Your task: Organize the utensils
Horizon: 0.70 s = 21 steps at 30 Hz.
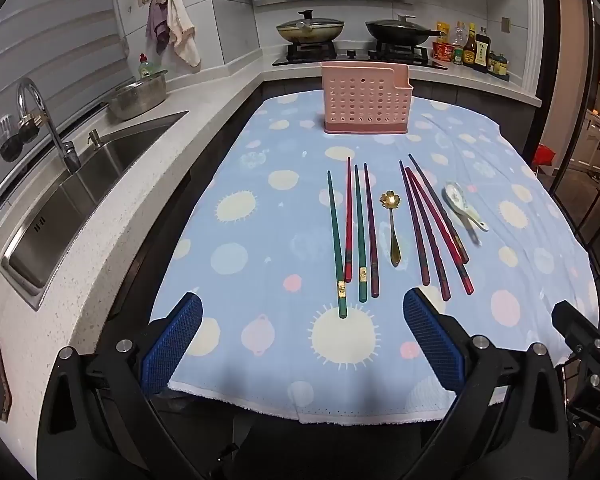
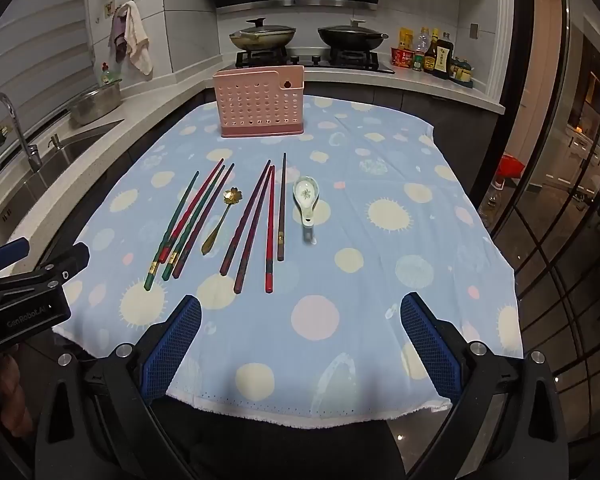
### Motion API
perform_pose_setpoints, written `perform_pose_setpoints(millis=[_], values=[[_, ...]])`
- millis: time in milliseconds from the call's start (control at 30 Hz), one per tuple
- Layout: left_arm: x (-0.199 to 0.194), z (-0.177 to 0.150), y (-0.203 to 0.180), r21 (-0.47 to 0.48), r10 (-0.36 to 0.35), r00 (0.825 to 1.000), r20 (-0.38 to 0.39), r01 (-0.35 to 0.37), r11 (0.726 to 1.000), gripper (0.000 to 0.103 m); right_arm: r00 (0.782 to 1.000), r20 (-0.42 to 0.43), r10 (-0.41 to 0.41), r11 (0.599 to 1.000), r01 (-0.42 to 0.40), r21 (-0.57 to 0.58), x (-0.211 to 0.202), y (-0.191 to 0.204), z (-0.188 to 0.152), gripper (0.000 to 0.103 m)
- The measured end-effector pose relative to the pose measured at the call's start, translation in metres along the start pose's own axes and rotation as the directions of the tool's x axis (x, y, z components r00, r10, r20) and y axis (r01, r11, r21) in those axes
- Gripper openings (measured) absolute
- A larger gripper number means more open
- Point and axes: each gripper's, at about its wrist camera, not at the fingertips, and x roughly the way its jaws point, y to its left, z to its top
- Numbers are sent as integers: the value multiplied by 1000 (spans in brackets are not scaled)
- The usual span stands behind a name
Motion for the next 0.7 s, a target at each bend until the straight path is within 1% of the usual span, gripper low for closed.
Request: perform_pose_setpoints(millis=[167, 700], values=[[3, 1, -2, 13, 12, 1000, -5, -12, 1000, 96, 1000, 3, 1, 1000, -1, 2, 0, 0, 0, 96], [0, 0, -2, 11, 9, 1000, 4, -9, 1000, 96, 1000, 3, 2, 1000, -2, 2, -1, -1, 0, 96]])
